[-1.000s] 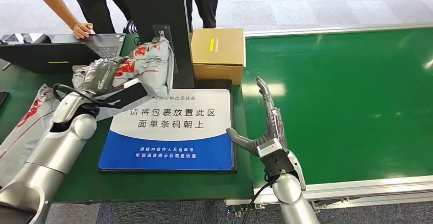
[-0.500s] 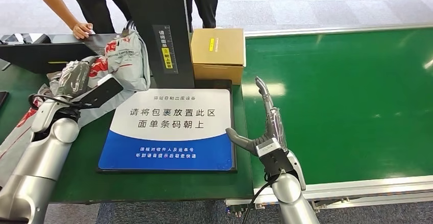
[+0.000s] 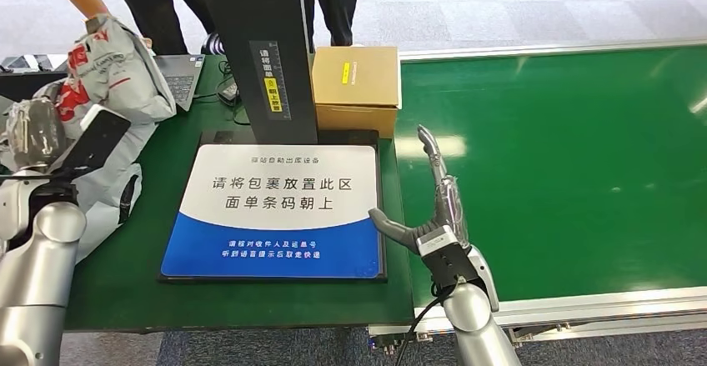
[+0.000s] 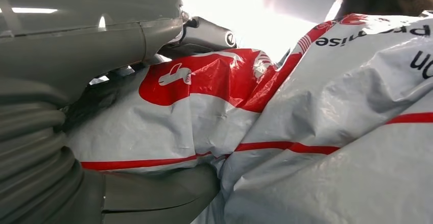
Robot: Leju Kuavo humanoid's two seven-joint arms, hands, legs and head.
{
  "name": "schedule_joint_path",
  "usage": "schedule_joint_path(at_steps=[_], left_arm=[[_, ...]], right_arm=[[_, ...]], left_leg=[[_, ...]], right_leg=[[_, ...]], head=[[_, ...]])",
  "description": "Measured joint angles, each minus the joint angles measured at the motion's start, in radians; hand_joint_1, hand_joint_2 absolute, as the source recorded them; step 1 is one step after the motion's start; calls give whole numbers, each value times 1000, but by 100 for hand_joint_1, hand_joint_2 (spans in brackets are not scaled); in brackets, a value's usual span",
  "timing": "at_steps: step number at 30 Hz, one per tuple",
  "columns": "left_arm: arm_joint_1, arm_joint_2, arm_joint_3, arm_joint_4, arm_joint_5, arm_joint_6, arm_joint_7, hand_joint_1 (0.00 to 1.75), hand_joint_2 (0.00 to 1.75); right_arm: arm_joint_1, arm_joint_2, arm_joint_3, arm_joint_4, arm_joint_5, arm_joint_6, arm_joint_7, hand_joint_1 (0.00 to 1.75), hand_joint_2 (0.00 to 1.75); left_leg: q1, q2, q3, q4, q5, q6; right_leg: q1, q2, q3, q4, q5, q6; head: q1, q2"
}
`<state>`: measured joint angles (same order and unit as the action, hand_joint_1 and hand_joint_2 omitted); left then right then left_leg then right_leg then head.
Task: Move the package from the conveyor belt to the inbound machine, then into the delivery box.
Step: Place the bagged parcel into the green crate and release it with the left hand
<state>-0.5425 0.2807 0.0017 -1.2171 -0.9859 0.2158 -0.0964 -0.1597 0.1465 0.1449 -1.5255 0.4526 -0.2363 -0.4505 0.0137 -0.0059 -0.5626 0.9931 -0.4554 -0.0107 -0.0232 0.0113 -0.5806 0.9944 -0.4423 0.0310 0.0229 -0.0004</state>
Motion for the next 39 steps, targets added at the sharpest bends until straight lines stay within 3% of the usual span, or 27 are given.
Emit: schedule_joint_path(at_steps=[10, 17, 22, 26, 34, 39], left_arm=[[-28, 20, 104, 58, -161, 149, 101, 175, 175], [-127, 61, 152, 213, -278, 291, 186, 175, 175], [-212, 82, 167, 345, -340, 342, 236, 175, 175], [-280, 90, 169, 444, -390, 365, 282, 18, 175], [-360, 102, 168, 573, -433, 362, 329, 0, 175], [-377, 106, 168, 614, -438, 348, 337, 0, 175]], right_arm=[[0, 0, 7, 3, -1, -25, 2, 0, 175], [0, 0, 14, 6, -1, -43, 3, 0, 175], [0, 4, 17, 6, -1, -55, 3, 0, 175], [0, 8, 17, 6, -1, -59, 3, 0, 175], [1, 8, 17, 6, -1, -60, 3, 0, 175], [1, 8, 17, 7, -1, -59, 4, 0, 175]], left_leg=[[0, 0, 0, 0, 0, 0], [0, 0, 0, 0, 0, 0], [0, 0, 0, 0, 0, -1], [0, 0, 0, 0, 1, -1], [0, 0, -1, 0, 0, -1], [0, 0, -1, 0, 0, -1]], right_leg=[[0, 0, -1, 0, 0, 0], [0, 0, -1, 0, 0, 0], [0, 0, -1, 0, 0, 0], [0, 0, -1, 0, 0, 0], [0, 0, -1, 0, 0, 0], [0, 0, -1, 0, 0, 0]], head=[[0, 0], [0, 0], [0, 0], [0, 0], [0, 0], [0, 0]])
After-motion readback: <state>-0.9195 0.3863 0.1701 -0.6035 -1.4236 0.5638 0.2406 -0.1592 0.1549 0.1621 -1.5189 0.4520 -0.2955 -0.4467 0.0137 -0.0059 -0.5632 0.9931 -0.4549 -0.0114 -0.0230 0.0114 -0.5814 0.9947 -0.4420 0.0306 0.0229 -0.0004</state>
